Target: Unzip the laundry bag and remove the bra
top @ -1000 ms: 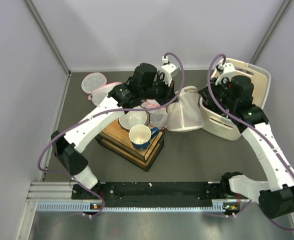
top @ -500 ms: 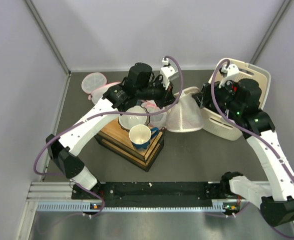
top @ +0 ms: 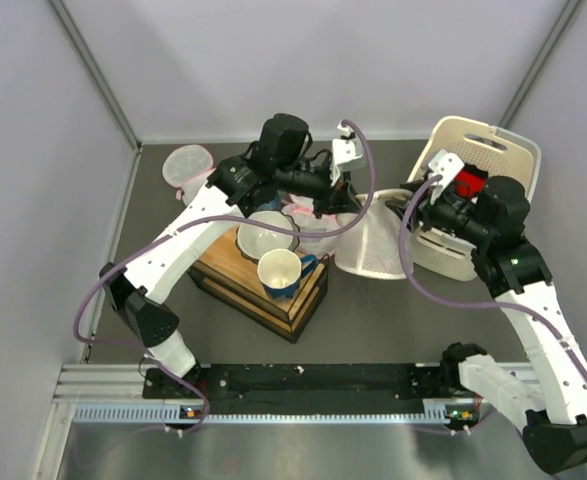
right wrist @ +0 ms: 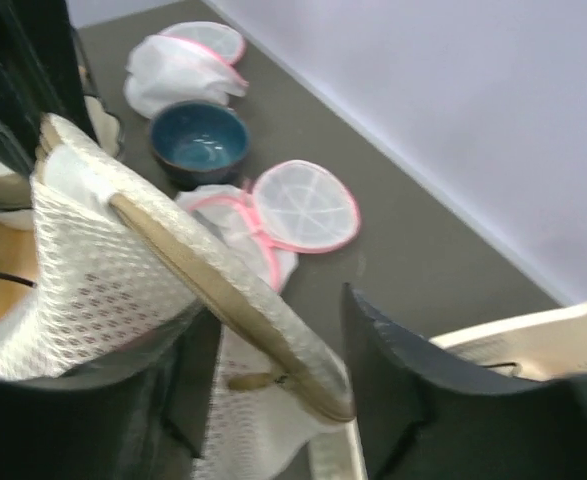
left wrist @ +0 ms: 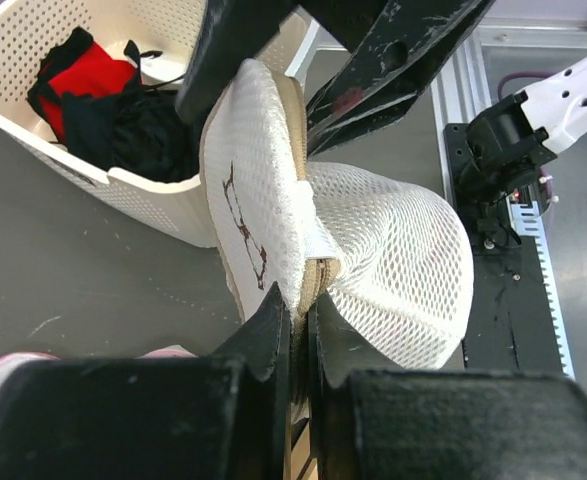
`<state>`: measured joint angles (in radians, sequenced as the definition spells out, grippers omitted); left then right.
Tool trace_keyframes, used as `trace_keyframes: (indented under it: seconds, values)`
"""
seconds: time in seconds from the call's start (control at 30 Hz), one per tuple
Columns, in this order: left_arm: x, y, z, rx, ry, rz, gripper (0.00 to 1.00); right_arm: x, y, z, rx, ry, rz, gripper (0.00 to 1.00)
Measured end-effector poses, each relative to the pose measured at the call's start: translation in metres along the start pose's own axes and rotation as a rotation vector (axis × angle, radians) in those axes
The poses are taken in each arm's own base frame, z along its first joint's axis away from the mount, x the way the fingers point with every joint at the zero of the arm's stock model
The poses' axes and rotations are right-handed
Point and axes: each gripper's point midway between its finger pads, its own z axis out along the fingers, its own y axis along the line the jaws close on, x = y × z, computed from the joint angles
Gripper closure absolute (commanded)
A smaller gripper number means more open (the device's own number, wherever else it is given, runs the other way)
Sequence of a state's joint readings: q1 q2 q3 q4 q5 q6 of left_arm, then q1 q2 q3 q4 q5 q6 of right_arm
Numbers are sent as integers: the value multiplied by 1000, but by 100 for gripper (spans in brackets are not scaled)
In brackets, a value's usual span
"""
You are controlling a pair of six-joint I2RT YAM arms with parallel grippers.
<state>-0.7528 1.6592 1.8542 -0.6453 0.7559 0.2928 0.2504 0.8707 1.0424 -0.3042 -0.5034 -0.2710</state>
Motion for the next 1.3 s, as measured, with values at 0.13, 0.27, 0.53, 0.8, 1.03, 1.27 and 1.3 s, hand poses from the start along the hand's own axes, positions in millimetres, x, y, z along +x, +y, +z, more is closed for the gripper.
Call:
trace_keyframes:
  seconds: [0.13,0.27,0.53,0.8,1.03,1.27,1.3]
  values:
    - [-2,4,0,11,7,15,100,3,6,7,-60,5,-13,100]
    - [1,16,1,-11,19,15,100,6,6,7,-59,18,-3,100]
    - [-1,40,5,-102,25,-13,30,4,-3,5,6,42,84,100]
    - [-14,64,-2,-194,-33,-55,2,2,-8,9,57,68,261,100]
    - [-45,51,-9,-157,-131,0,4,7,8,14,-39,129,341,100]
    - [-52,40,3,-47,-170,24,24,10,23,11,-115,148,365,100]
    - [-52,37,6,-27,-172,33,24,9,26,11,-130,148,368,100]
